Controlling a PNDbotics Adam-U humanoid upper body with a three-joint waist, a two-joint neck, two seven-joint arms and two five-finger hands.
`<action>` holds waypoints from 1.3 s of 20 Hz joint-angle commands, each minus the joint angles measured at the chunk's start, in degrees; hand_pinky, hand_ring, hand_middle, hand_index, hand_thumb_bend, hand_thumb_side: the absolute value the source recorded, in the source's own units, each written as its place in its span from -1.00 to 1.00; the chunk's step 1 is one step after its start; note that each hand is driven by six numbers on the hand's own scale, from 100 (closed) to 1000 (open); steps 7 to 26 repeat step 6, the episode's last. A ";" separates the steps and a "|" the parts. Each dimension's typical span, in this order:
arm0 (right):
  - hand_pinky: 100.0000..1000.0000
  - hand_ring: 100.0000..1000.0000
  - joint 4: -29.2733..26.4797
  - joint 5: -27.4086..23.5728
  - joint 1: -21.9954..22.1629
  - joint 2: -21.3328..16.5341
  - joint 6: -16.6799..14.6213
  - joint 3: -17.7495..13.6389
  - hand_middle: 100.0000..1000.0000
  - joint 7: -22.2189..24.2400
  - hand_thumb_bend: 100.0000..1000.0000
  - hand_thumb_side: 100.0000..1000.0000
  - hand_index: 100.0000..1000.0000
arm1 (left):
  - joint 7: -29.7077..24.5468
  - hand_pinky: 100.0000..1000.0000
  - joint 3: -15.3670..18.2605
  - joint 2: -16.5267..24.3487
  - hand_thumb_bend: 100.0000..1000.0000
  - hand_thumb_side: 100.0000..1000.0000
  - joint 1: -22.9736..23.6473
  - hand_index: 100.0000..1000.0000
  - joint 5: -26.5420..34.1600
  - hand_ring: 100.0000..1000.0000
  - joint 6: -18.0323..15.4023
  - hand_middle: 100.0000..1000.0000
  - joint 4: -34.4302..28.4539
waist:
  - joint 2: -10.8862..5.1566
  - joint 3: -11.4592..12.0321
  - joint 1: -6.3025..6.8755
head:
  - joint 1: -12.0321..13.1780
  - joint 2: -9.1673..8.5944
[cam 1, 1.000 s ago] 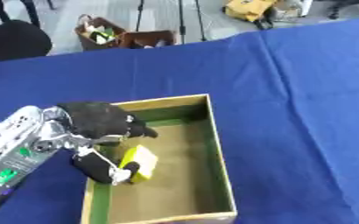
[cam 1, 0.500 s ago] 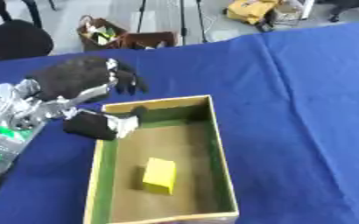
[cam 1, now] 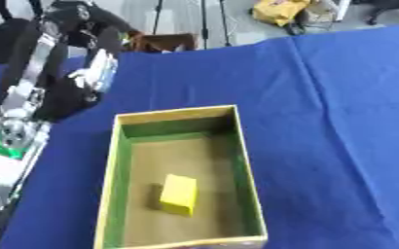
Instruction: Pick up objects on the table and place them in the box.
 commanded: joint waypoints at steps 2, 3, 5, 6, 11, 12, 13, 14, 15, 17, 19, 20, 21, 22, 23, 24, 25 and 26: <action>0.00 0.19 -0.99 -0.25 -1.09 -0.49 -0.29 -0.68 0.10 -0.52 -0.59 0.45 0.65 | 1.50 -0.67 2.92 -3.65 -1.00 0.49 1.02 0.29 9.14 -0.20 -2.52 -0.16 -1.00 | -0.57 0.18 -0.63 | 0.07 0.51; 0.01 0.19 -0.99 -0.30 -1.18 -0.43 -0.31 -0.71 0.10 -0.58 -0.59 0.45 0.65 | 1.76 -0.66 3.34 -4.36 -1.00 0.49 1.34 0.29 9.85 -0.20 -2.68 -0.16 -1.00 | -0.48 0.26 -0.71 | 0.37 0.65; 0.02 0.19 -0.99 -0.39 -1.38 -0.30 -0.35 -0.74 0.10 -0.67 -0.59 0.44 0.65 | 2.45 -0.64 3.95 -5.49 -1.00 0.50 1.76 0.29 10.63 -0.20 -3.01 -0.16 -1.00 | -0.32 0.38 -0.83 | 1.10 0.97; 0.02 0.19 -0.99 -0.43 -1.47 -0.24 -0.37 -0.76 0.10 -0.71 -0.59 0.44 0.65 | 2.82 -0.64 4.17 -5.97 -1.00 0.50 1.94 0.29 10.76 -0.20 -3.00 -0.16 -1.00 | -0.26 0.44 -0.88 | 1.46 1.23; 0.02 0.19 -0.99 -0.43 -1.47 -0.24 -0.37 -0.76 0.10 -0.71 -0.59 0.44 0.65 | 2.82 -0.64 4.17 -5.97 -1.00 0.50 1.94 0.29 10.76 -0.20 -3.00 -0.16 -1.00 | -0.26 0.44 -0.88 | 1.46 1.23; 0.02 0.19 -0.99 -0.43 -1.47 -0.24 -0.37 -0.76 0.10 -0.71 -0.59 0.44 0.65 | 2.82 -0.64 4.17 -5.97 -1.00 0.50 1.94 0.29 10.76 -0.20 -3.00 -0.16 -1.00 | -0.26 0.44 -0.88 | 1.46 1.23; 0.02 0.19 -0.99 -0.43 -1.47 -0.24 -0.37 -0.76 0.10 -0.71 -0.59 0.44 0.65 | 2.82 -0.64 4.17 -5.97 -1.00 0.50 1.94 0.29 10.76 -0.20 -3.00 -0.16 -1.00 | -0.26 0.44 -0.88 | 1.46 1.23; 0.02 0.19 -0.99 -0.43 -1.47 -0.24 -0.37 -0.76 0.10 -0.71 -0.59 0.44 0.65 | 2.82 -0.64 4.17 -5.97 -1.00 0.50 1.94 0.29 10.76 -0.20 -3.00 -0.16 -1.00 | -0.26 0.44 -0.88 | 1.46 1.23; 0.02 0.19 -0.99 -0.43 -1.47 -0.24 -0.37 -0.76 0.10 -0.71 -0.59 0.44 0.65 | 2.82 -0.64 4.17 -5.97 -1.00 0.50 1.94 0.29 10.76 -0.20 -3.00 -0.16 -1.00 | -0.26 0.44 -0.88 | 1.46 1.23; 0.02 0.19 -0.99 -0.43 -1.47 -0.24 -0.37 -0.76 0.10 -0.71 -0.59 0.44 0.65 | 2.82 -0.64 4.17 -5.97 -1.00 0.50 1.94 0.29 10.76 -0.20 -3.00 -0.16 -1.00 | -0.26 0.44 -0.88 | 1.46 1.23; 0.02 0.19 -0.99 -0.43 -1.47 -0.24 -0.37 -0.76 0.10 -0.71 -0.59 0.44 0.65 | 2.82 -0.64 4.17 -5.97 -1.00 0.50 1.94 0.29 10.76 -0.20 -3.00 -0.16 -1.00 | -0.26 0.44 -0.88 | 1.46 1.23; 0.02 0.19 -0.99 -0.43 -1.47 -0.24 -0.37 -0.76 0.10 -0.71 -0.59 0.44 0.65 | 2.82 -0.64 4.17 -5.97 -1.00 0.50 1.94 0.29 10.76 -0.20 -3.00 -0.16 -1.00 | -0.26 0.44 -0.88 | 1.46 1.23; 0.02 0.19 -0.99 -0.43 -1.47 -0.24 -0.37 -0.76 0.10 -0.71 -0.59 0.44 0.65 | 2.82 -0.64 4.17 -5.97 -1.00 0.50 1.94 0.29 10.76 -0.20 -3.00 -0.16 -1.00 | -0.26 0.44 -0.88 | 1.46 1.23; 0.02 0.19 -0.99 -0.43 -1.47 -0.24 -0.37 -0.76 0.10 -0.71 -0.59 0.44 0.65 | 2.82 -0.64 4.17 -5.97 -1.00 0.50 1.94 0.29 10.76 -0.20 -3.00 -0.16 -1.00 | -0.26 0.44 -0.88 | 1.46 1.23; 0.02 0.19 -0.99 -0.43 -1.47 -0.24 -0.37 -0.76 0.10 -0.71 -0.59 0.44 0.65 | 2.82 -0.64 4.17 -5.97 -1.00 0.50 1.94 0.29 10.76 -0.20 -3.00 -0.16 -1.00 | -0.26 0.44 -0.88 | 1.46 1.23; 0.02 0.19 -0.99 -0.43 -1.47 -0.24 -0.37 -0.76 0.10 -0.71 -0.59 0.44 0.65 | 2.82 -0.64 4.17 -5.97 -1.00 0.50 1.94 0.29 10.76 -0.20 -3.00 -0.16 -1.00 | -0.26 0.44 -0.88 | 1.46 1.23; 0.02 0.19 -0.99 -0.43 -1.47 -0.24 -0.37 -0.76 0.10 -0.71 -0.59 0.44 0.65 | 2.82 -0.64 4.17 -5.97 -1.00 0.50 1.94 0.29 10.76 -0.20 -3.00 -0.16 -1.00 | -0.26 0.44 -0.88 | 1.46 1.23; 0.02 0.19 -0.99 -0.43 -1.47 -0.24 -0.37 -0.76 0.10 -0.71 -0.59 0.44 0.65 | 2.82 -0.64 4.17 -5.97 -1.00 0.50 1.94 0.29 10.76 -0.20 -3.00 -0.16 -1.00 | -0.26 0.44 -0.88 | 1.46 1.23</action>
